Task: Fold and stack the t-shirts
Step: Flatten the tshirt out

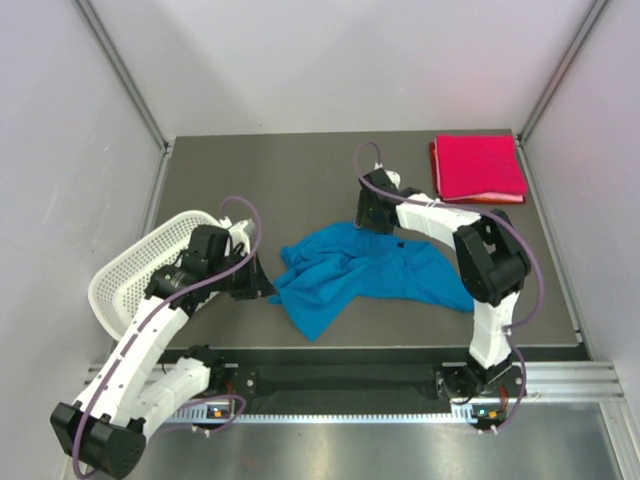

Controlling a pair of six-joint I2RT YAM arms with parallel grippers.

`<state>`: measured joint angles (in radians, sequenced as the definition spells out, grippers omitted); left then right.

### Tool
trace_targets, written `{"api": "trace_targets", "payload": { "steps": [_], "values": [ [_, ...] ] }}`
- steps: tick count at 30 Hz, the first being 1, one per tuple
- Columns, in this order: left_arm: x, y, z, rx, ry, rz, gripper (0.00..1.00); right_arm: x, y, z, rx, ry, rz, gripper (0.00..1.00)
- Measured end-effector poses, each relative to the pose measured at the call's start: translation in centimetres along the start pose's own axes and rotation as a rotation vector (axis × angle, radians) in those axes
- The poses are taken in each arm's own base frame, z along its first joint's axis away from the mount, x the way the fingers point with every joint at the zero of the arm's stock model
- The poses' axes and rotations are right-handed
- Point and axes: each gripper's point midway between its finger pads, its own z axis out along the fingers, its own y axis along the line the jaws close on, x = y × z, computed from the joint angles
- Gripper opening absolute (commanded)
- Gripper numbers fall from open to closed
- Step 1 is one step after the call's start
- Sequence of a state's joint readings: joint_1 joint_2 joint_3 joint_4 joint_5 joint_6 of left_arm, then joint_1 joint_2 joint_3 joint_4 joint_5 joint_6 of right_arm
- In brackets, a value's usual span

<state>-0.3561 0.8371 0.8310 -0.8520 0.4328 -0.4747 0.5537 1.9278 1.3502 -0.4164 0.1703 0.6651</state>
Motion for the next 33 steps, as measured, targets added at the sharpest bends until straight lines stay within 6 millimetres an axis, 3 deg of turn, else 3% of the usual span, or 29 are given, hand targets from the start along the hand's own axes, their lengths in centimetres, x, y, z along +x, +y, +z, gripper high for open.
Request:
{"api": "trace_targets", "payload": {
  "steps": [6,14,18,21,22,23,25,29,33],
  "values": [
    [-0.2,1.0,0.8,-0.046,0.020,-0.015,0.00,-2.0,0.4,1.1,0.030,-0.046,-0.033,0.54],
    [-1.4,0.9,1.6,-0.050,-0.011,-0.034,0.00,-1.0,-0.4,2.7,0.083,-0.011,-0.047,0.55],
    [-1.8,1.1,2.0,-0.060,-0.017,-0.039,0.00,-1.7,-0.3,2.9,0.111,-0.015,-0.051,0.50],
    [-2.2,1.5,2.6,-0.073,-0.020,-0.041,0.00,-1.7,-0.8,3.2,0.139,-0.007,-0.056,0.30],
    [-2.3,1.6,2.8,-0.081,-0.019,-0.044,0.00,-1.6,-0.9,3.2,0.146,-0.004,-0.057,0.13],
    [-2.5,1.8,3.0,-0.089,-0.022,-0.045,0.00,-1.7,-1.1,3.3,0.154,-0.002,-0.054,0.05],
    [-3.0,2.3,3.5,-0.112,-0.025,-0.048,0.00,-1.9,-1.5,3.2,0.164,-0.003,-0.047,0.00],
    [-5.4,2.9,4.5,-0.180,-0.040,-0.044,0.00,-3.3,-4.1,3.1,0.220,-0.015,-0.015,0.00],
    [-9.2,2.0,5.1,-0.194,-0.082,-0.022,0.00,-5.1,-9.0,1.3,0.317,-0.048,0.024,0.00]
  ]
}}
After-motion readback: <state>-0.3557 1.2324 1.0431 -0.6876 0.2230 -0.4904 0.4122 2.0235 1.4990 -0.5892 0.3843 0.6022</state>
